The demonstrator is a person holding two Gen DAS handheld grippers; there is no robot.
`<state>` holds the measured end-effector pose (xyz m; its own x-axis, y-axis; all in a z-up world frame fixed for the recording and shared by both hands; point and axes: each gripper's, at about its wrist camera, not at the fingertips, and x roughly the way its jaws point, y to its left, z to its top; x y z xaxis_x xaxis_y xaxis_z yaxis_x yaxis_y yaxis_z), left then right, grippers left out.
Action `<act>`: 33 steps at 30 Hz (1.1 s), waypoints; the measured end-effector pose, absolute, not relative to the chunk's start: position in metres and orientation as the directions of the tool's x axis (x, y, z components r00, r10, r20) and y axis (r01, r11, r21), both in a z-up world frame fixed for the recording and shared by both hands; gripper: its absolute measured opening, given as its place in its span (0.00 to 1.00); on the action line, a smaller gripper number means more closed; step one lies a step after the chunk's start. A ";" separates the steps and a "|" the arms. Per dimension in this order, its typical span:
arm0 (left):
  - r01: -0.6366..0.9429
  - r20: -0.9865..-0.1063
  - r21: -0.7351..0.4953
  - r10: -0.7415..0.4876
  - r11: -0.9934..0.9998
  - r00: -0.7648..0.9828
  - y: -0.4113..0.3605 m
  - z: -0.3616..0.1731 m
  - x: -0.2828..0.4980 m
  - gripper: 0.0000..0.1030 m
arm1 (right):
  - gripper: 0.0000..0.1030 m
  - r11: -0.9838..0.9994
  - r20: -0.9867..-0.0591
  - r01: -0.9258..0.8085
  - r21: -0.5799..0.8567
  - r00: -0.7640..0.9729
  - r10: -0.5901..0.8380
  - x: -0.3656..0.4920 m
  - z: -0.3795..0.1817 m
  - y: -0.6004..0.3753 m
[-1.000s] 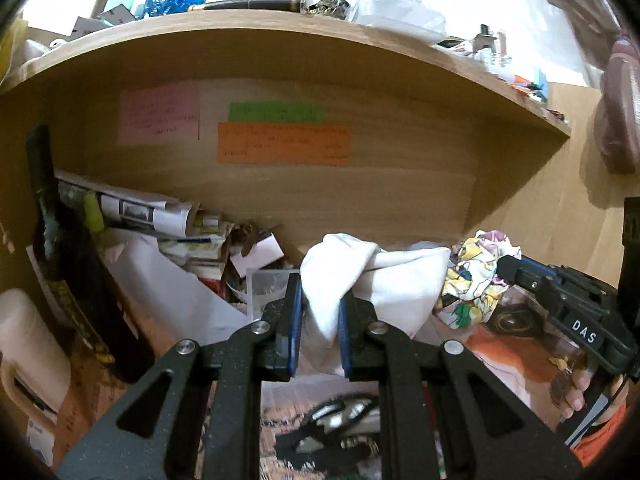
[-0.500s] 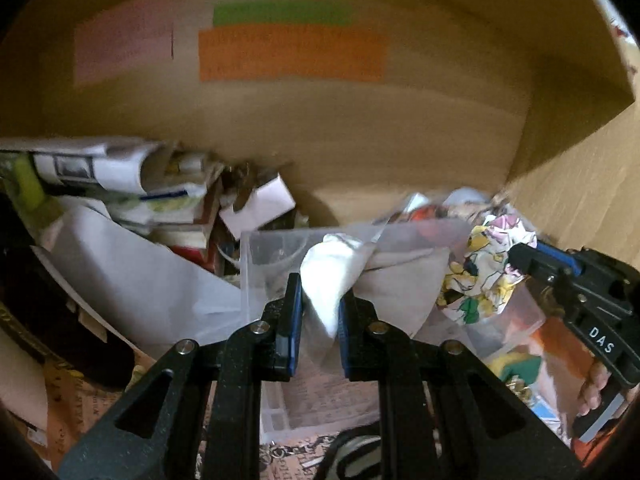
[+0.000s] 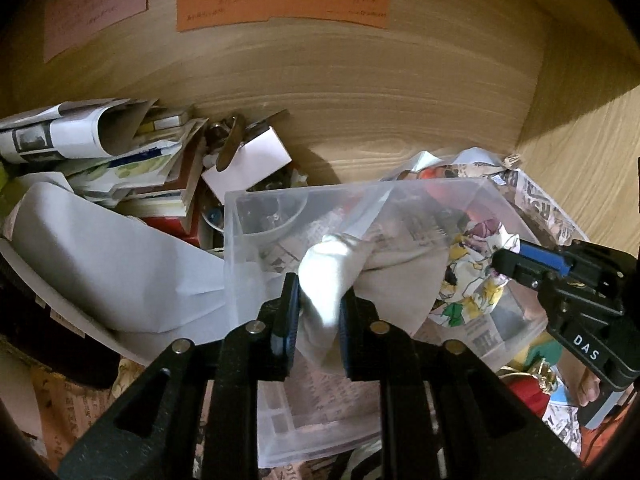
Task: Organize soft objects
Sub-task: 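Carry the white cloth and floral scrunchie into the clear box and open both tools, then grasp the black bag strap with the left tool while the right tool grasps the green-yellow sponge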
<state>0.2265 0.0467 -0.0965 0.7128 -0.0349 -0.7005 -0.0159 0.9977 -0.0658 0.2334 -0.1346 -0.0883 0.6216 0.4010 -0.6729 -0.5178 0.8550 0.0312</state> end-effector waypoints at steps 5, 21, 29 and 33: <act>-0.018 -0.673 -0.061 -0.028 0.998 0.739 0.047 -0.087 0.217 0.33 | 0.36 0.858 -0.656 -0.513 0.028 0.638 0.403 0.229 -0.081 -0.138; 0.006 -0.500 -0.005 -0.007 1.000 0.866 0.038 -0.046 0.128 0.86 | 0.81 0.855 -0.482 -0.518 -0.001 0.750 0.453 0.160 -0.029 -0.167; 0.001 -0.540 -0.021 -0.012 1.000 0.841 0.042 -0.068 0.095 0.89 | 0.82 0.876 -0.508 -0.481 0.026 0.748 0.426 0.143 -0.046 -0.185; 0.000 -0.588 -0.040 -0.024 0.999 0.808 0.043 -0.090 0.086 0.89 | 0.82 0.889 -0.542 -0.456 0.031 0.740 0.398 0.138 -0.062 -0.192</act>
<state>0.0856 0.0434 -0.0896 0.8083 -0.0238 -0.5882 0.0000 0.9992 -0.0404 0.1377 -0.1920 -0.0620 0.7400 0.3982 -0.5420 -0.4559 0.8895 0.0310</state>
